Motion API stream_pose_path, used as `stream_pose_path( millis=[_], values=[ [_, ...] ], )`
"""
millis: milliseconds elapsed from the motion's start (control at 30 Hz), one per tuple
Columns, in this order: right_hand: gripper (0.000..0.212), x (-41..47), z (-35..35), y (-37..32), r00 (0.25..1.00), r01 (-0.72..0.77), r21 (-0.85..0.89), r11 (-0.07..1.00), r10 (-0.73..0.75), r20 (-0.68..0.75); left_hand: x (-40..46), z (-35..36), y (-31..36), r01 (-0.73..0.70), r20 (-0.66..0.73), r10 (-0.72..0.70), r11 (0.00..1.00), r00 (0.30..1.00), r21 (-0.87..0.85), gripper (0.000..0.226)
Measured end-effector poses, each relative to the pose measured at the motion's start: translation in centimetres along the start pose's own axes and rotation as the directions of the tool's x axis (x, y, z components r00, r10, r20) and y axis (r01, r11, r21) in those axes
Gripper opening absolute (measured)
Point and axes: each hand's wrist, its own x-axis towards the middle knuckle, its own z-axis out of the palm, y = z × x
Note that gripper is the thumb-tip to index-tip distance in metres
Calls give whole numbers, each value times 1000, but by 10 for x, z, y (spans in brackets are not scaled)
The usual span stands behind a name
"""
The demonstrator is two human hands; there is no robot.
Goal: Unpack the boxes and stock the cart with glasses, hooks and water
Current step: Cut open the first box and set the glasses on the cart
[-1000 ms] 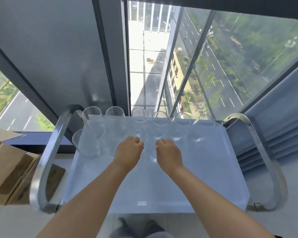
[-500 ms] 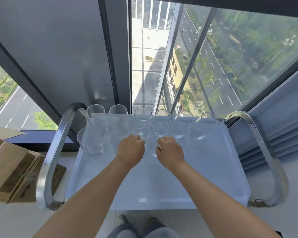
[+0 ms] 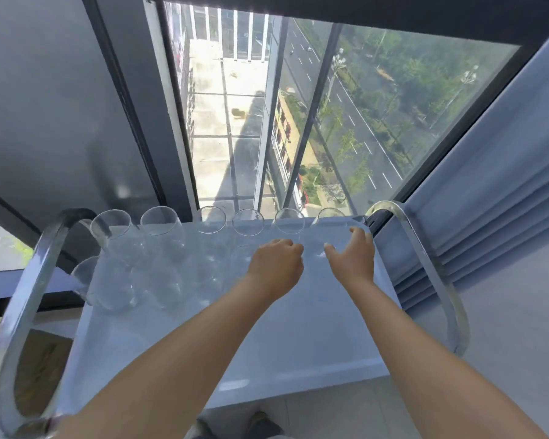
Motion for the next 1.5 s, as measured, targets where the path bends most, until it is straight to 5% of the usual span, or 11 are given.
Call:
stream_pose_path(
  millis=[133, 367, 667, 1067, 1500],
  values=[
    [70, 34, 4, 10, 994, -45, 38, 998, 41, 100, 32, 16, 22, 144, 199, -129, 988, 972, -63, 20],
    [88, 69, 27, 16, 982, -50, 204, 978, 12, 186, 59, 34, 17, 229, 225, -206, 970, 952, -82, 20],
    [79, 41, 21, 24, 992, 9, 64, 998, -17, 126, 39, 43, 22, 250, 340, -190, 957, 921, -144, 32],
    [80, -41, 40, 2, 964, 86, 39, 996, -93, 251, -14, 3, -33, 114, 149, -117, 993, 982, 25, 44],
    [87, -44, 50, -20, 957, 125, -68, 990, -102, 271, -42, -1, -62, 132, 148, -127, 991, 981, -22, 44]
  ],
)
